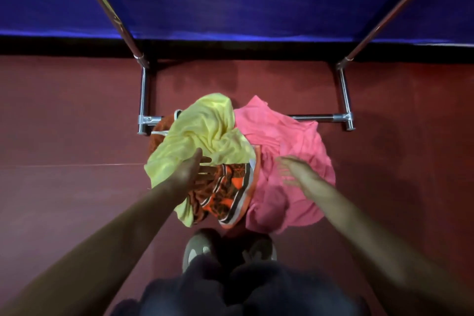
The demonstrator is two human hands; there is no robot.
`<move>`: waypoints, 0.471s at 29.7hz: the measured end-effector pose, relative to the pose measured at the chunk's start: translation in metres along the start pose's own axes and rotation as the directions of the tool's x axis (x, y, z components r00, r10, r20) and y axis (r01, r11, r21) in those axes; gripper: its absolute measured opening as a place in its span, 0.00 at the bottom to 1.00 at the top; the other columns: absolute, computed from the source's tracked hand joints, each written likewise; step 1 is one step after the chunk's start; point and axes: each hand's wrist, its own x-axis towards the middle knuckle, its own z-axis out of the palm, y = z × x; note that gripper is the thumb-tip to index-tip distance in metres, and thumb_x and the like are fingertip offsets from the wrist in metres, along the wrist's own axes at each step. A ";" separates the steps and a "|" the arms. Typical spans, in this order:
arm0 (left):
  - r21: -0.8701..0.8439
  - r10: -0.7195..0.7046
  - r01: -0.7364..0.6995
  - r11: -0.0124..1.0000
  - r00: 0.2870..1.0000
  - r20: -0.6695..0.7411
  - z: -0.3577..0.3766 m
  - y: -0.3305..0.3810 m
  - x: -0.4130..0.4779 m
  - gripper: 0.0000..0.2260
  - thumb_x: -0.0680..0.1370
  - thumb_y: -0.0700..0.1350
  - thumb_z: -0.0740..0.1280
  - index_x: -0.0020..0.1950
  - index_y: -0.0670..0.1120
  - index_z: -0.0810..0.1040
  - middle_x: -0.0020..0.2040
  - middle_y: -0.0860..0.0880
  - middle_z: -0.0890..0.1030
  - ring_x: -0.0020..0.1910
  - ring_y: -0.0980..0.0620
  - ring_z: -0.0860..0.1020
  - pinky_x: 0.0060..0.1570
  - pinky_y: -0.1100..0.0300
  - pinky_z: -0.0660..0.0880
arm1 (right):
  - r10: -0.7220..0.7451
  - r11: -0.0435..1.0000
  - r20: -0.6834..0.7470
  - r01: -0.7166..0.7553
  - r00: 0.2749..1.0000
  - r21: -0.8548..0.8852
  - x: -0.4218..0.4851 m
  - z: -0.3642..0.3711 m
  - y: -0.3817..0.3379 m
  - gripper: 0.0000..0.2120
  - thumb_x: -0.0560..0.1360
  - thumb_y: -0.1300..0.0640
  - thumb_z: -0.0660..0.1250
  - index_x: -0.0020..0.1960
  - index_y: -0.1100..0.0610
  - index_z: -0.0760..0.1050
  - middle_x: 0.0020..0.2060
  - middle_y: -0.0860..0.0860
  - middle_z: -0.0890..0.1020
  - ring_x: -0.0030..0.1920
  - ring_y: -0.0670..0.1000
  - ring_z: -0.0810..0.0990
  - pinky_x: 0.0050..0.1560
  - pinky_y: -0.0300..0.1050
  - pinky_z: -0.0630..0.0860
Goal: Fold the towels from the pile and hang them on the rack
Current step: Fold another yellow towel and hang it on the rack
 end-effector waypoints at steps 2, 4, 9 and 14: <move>0.010 -0.014 0.014 1.000 1.000 0.022 0.002 -0.005 0.006 0.20 0.80 0.56 0.47 0.56 0.44 0.71 0.43 0.48 0.77 0.41 0.51 0.75 0.41 0.59 0.68 | -0.049 0.998 -0.014 0.048 0.999 -0.030 0.010 0.010 -0.008 0.16 0.77 0.60 0.60 0.63 0.62 0.71 0.63 0.60 0.74 0.63 0.58 0.72 0.54 0.48 0.71; -0.014 -0.037 0.038 0.999 0.999 0.040 0.003 -0.013 0.016 0.20 0.80 0.56 0.47 0.56 0.44 0.71 0.43 0.47 0.77 0.41 0.50 0.75 0.41 0.60 0.69 | -0.090 0.995 0.011 0.090 0.996 -0.042 0.026 0.024 -0.006 0.15 0.77 0.63 0.58 0.62 0.65 0.71 0.60 0.62 0.75 0.62 0.58 0.73 0.57 0.45 0.73; -0.064 -0.089 0.091 0.994 0.995 0.045 -0.005 -0.019 0.030 0.18 0.80 0.54 0.49 0.55 0.43 0.71 0.43 0.46 0.77 0.40 0.50 0.76 0.41 0.58 0.72 | -0.159 0.978 0.076 0.167 0.984 -0.123 0.066 0.062 0.007 0.15 0.74 0.70 0.60 0.61 0.69 0.72 0.57 0.60 0.77 0.54 0.48 0.78 0.38 0.22 0.69; -0.196 -0.133 0.136 0.971 0.991 0.027 -0.020 -0.028 0.037 0.14 0.80 0.53 0.53 0.46 0.47 0.73 0.40 0.48 0.78 0.34 0.53 0.78 0.34 0.61 0.75 | -0.122 0.964 0.104 0.143 0.987 -0.224 0.094 0.081 0.018 0.18 0.74 0.69 0.60 0.64 0.61 0.71 0.66 0.60 0.71 0.65 0.58 0.71 0.48 0.33 0.73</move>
